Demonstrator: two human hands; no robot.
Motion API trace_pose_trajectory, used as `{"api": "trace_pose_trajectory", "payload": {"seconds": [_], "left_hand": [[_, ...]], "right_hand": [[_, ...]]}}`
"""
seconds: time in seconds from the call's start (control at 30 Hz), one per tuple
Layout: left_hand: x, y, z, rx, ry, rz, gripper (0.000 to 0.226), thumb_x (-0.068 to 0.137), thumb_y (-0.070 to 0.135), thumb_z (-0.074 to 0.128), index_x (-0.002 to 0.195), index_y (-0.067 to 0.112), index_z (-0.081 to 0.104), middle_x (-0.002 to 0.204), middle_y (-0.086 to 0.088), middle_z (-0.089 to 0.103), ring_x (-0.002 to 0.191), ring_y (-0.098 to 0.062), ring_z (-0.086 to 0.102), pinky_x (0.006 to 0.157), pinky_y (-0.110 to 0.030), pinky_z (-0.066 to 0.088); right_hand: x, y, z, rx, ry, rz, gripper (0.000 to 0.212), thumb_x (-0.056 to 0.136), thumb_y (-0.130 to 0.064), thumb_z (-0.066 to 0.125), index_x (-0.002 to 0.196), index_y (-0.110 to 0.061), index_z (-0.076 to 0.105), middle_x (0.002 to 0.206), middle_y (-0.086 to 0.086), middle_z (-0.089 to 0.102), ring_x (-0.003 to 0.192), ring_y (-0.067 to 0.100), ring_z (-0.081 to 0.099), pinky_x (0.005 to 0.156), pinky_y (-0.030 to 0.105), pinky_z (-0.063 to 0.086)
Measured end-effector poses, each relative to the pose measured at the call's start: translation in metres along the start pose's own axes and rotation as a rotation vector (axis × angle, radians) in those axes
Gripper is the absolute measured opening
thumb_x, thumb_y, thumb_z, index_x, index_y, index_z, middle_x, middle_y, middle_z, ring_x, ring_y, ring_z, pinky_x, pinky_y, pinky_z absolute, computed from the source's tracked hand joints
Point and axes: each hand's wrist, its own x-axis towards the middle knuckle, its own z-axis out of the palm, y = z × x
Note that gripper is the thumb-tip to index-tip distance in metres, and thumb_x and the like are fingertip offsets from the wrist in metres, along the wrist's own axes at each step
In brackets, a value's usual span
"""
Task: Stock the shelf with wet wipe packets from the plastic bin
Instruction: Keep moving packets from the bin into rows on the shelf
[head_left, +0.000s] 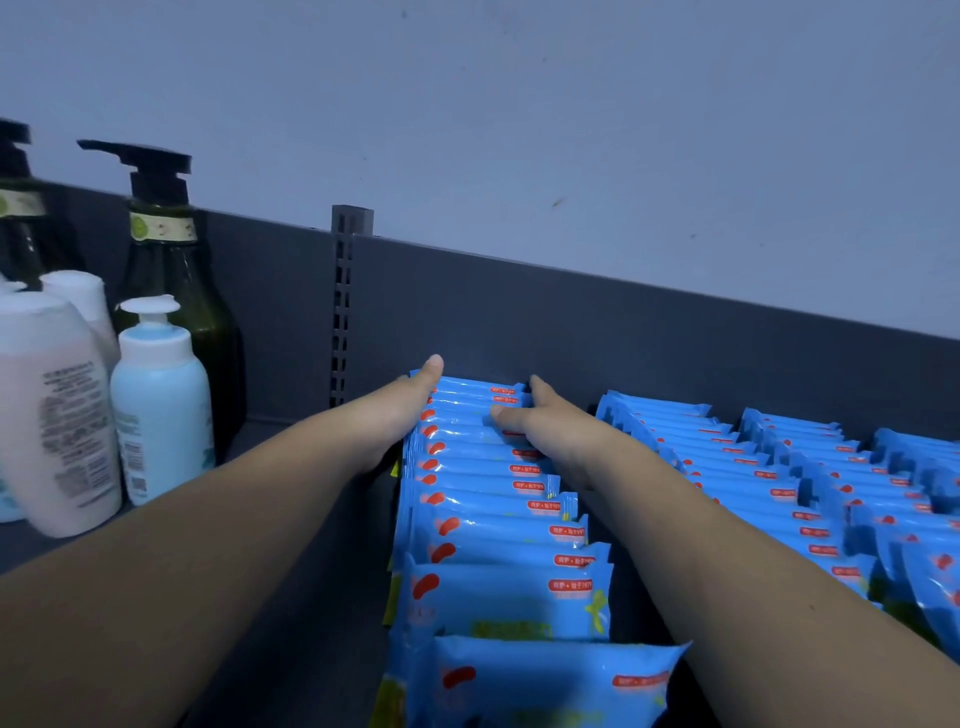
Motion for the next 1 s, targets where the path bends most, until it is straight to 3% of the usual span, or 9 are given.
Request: {"api": "trace_pose_trajectory", "payload": {"seconds": [0.13,0.27,0.37,0.5,0.6,0.7,0.8,0.87,1.0], "left_hand": [[-0.016,0.0,0.001,0.152,0.05,0.097,0.081,0.087,0.074,0.028,0.152,0.029,0.014,0.153,0.0,0.033,0.138,-0.027,0.035,0.113,-0.043,0.027],[-0.042,-0.006,0.002,0.185,-0.07,0.269,0.063,0.089,0.067,0.039,0.135,0.022,0.039,0.133,0.003,0.055,0.105,-0.011,0.06,0.088,-0.028,0.046],[-0.06,-0.011,0.0,0.206,-0.124,0.313,0.091,0.067,0.082,0.052,0.14,0.03,0.035,0.135,0.01,0.054,0.112,-0.01,0.061,0.104,-0.037,0.042],[-0.081,-0.02,0.008,0.207,-0.159,0.295,0.042,0.092,0.054,0.049,0.127,0.032,0.045,0.121,0.015,0.06,0.105,-0.005,0.061,0.095,-0.026,0.046],[-0.092,-0.023,0.02,0.289,-0.152,0.227,0.061,0.087,0.064,0.049,0.135,0.028,0.039,0.135,0.012,0.05,0.104,-0.006,0.058,0.088,-0.024,0.048],[-0.094,-0.021,0.025,0.336,-0.09,0.202,0.088,0.084,0.071,0.047,0.152,0.022,0.018,0.149,0.01,0.034,0.125,-0.015,0.047,0.107,-0.033,0.037],[-0.101,-0.018,0.019,0.201,-0.137,0.236,0.089,0.075,0.077,0.051,0.146,0.025,0.035,0.139,0.009,0.05,0.121,-0.017,0.054,0.11,-0.04,0.036],[-0.109,-0.017,0.011,0.094,-0.231,0.271,0.083,0.069,0.082,0.054,0.133,0.03,0.051,0.13,0.007,0.061,0.121,-0.02,0.057,0.111,-0.047,0.032],[-0.136,-0.009,-0.007,0.171,-0.369,0.203,0.081,0.064,0.088,0.051,0.13,0.039,0.056,0.133,0.014,0.059,0.128,-0.013,0.052,0.108,-0.04,0.03]], "right_hand": [[-0.018,-0.001,-0.005,-0.047,0.005,-0.062,0.092,0.081,-0.049,0.067,0.15,-0.039,0.009,0.142,-0.009,0.047,0.109,0.012,0.061,0.1,0.042,0.048],[-0.061,-0.003,-0.013,-0.158,-0.056,-0.144,0.074,0.095,-0.043,0.055,0.153,-0.029,0.012,0.14,-0.013,0.041,0.103,0.002,0.05,0.09,0.022,0.041],[-0.082,0.005,-0.016,-0.155,-0.107,-0.198,0.063,0.094,-0.044,0.056,0.148,-0.032,0.025,0.134,-0.016,0.052,0.11,0.004,0.056,0.1,0.027,0.042],[-0.092,0.019,-0.01,-0.076,-0.158,-0.173,0.025,0.095,-0.034,0.057,0.111,-0.04,0.04,0.105,-0.014,0.065,0.094,0.005,0.065,0.083,0.024,0.053],[-0.094,0.023,0.001,-0.079,-0.216,-0.159,0.014,0.094,-0.034,0.057,0.105,-0.039,0.05,0.105,-0.014,0.067,0.1,0.011,0.067,0.096,0.033,0.051],[-0.094,0.022,0.003,-0.054,-0.245,-0.148,0.027,0.095,-0.034,0.057,0.121,-0.031,0.054,0.111,-0.007,0.07,0.102,0.015,0.068,0.095,0.035,0.052],[-0.099,0.021,-0.005,-0.015,-0.232,-0.161,0.032,0.096,-0.037,0.054,0.126,-0.028,0.051,0.115,-0.007,0.068,0.104,0.011,0.065,0.097,0.032,0.05],[-0.106,0.019,-0.016,-0.036,-0.214,-0.181,0.05,0.094,-0.047,0.053,0.138,-0.028,0.041,0.132,-0.008,0.059,0.119,0.012,0.058,0.107,0.036,0.041],[-0.144,0.008,-0.035,-0.174,-0.279,-0.293,0.075,0.08,-0.073,0.051,0.146,-0.042,0.031,0.148,-0.025,0.034,0.137,0.004,0.035,0.113,0.035,0.025]]}}
